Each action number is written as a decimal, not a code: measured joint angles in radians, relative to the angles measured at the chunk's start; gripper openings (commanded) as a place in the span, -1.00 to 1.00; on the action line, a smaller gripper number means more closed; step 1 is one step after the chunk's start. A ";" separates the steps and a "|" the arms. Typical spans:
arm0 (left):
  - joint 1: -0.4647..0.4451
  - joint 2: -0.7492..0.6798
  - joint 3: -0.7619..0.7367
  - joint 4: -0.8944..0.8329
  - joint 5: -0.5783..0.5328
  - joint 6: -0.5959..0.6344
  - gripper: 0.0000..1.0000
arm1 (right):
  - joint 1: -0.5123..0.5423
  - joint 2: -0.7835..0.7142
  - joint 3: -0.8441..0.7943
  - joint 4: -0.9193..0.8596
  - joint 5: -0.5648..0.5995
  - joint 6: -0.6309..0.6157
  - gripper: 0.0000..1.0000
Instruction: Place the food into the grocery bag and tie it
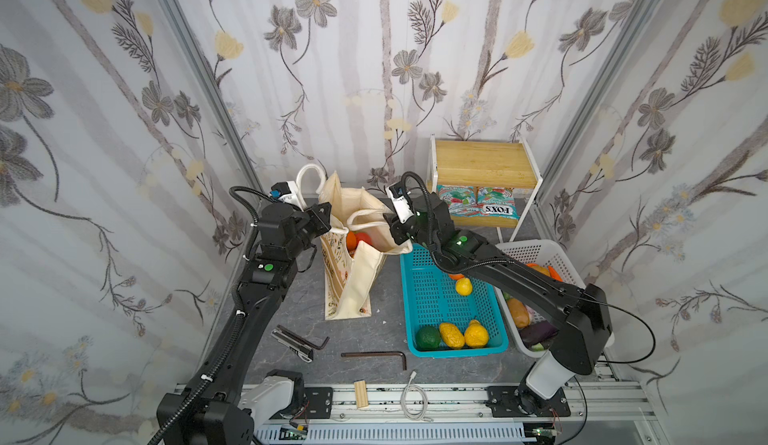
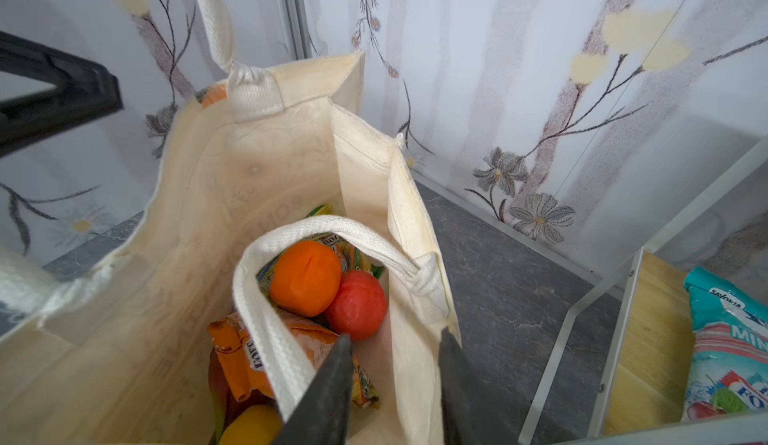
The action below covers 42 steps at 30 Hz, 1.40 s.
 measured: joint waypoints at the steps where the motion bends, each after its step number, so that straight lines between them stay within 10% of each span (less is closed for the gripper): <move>1: 0.002 -0.003 0.000 -0.003 0.000 0.002 -0.72 | 0.000 0.007 0.001 -0.013 0.000 -0.002 -0.14; 8: 0.009 -0.010 0.006 -0.010 0.000 0.004 -0.69 | 0.000 -0.002 0.014 -0.053 -0.008 -0.013 0.36; 28: 0.011 -0.017 0.011 -0.021 0.000 0.004 -0.69 | 0.040 0.068 0.104 -0.200 -0.035 -0.112 0.40; 30: 0.013 -0.019 0.011 -0.026 0.005 0.004 -0.69 | 0.044 0.068 0.109 -0.224 -0.033 -0.122 0.26; 35: 0.015 -0.018 0.014 -0.030 0.006 0.004 -0.72 | 0.043 0.068 0.109 -0.244 0.015 -0.136 -1.00; 42: 0.015 0.008 0.081 -0.062 0.034 0.029 -0.65 | 0.065 0.041 0.098 -0.152 0.018 -0.110 -1.00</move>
